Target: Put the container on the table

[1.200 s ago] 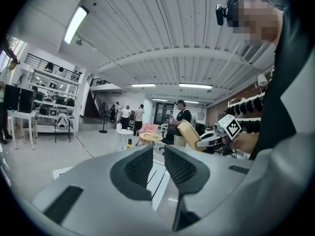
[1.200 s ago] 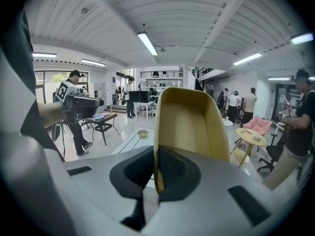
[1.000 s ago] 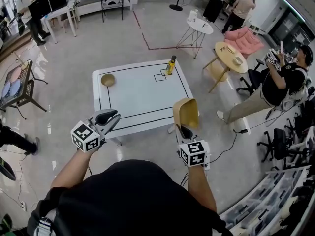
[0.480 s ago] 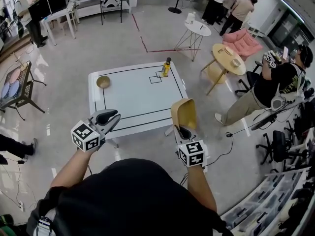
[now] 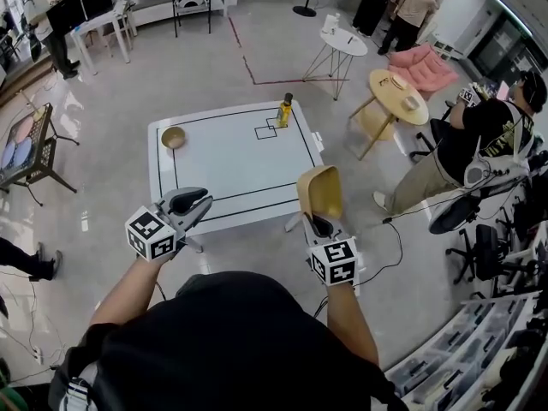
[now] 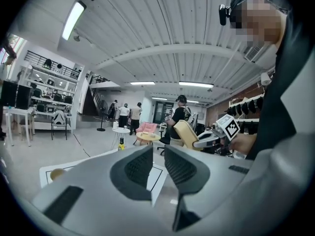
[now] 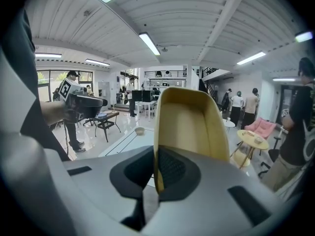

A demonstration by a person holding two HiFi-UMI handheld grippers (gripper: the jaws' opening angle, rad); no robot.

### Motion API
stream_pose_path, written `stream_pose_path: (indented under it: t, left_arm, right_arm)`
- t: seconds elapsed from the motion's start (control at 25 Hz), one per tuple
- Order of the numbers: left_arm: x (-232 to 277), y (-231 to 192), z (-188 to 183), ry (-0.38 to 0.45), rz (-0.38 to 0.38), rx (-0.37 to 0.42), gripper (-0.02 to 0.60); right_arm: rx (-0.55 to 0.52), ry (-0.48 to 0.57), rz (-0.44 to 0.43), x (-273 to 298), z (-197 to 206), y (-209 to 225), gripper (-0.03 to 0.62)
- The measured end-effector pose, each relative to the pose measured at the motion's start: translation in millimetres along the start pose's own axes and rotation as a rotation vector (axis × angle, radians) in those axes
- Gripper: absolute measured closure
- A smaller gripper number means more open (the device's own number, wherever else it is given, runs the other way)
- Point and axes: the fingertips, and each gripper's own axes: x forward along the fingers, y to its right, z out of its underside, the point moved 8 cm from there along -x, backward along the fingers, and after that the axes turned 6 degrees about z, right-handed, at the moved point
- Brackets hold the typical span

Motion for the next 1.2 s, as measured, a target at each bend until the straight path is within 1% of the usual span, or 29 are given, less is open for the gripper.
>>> stream_pose_path:
  t: [0.2, 0.44, 0.68, 1.04, 1.2]
  left_arm:
    - [7, 1, 6, -0.005, -0.001, -0.023, 0.503]
    - [25, 4, 2, 0.007, 0.026, -0.022, 0.503]
    - [32, 4, 7, -0.023, 0.042, -0.032, 0.503]
    - [54, -10, 1, -0.031, 0.062, -0.033, 0.503]
    - [59, -26, 3, -0.031, 0.063, -0.045, 0.505]
  right_arm:
    - [-0.004, 0.000, -0.003, -2, 2, 5, 0.586]
    - [0.000, -0.014, 0.003, -5, 8, 13, 0.586]
    - [0.015, -0.013, 0.012, -4, 10, 18, 0.586]
    - [0.033, -0.031, 0.011, 11, 10, 30, 0.586]
    - [0.022, -0.042, 0.007, 27, 4, 33, 0.586]
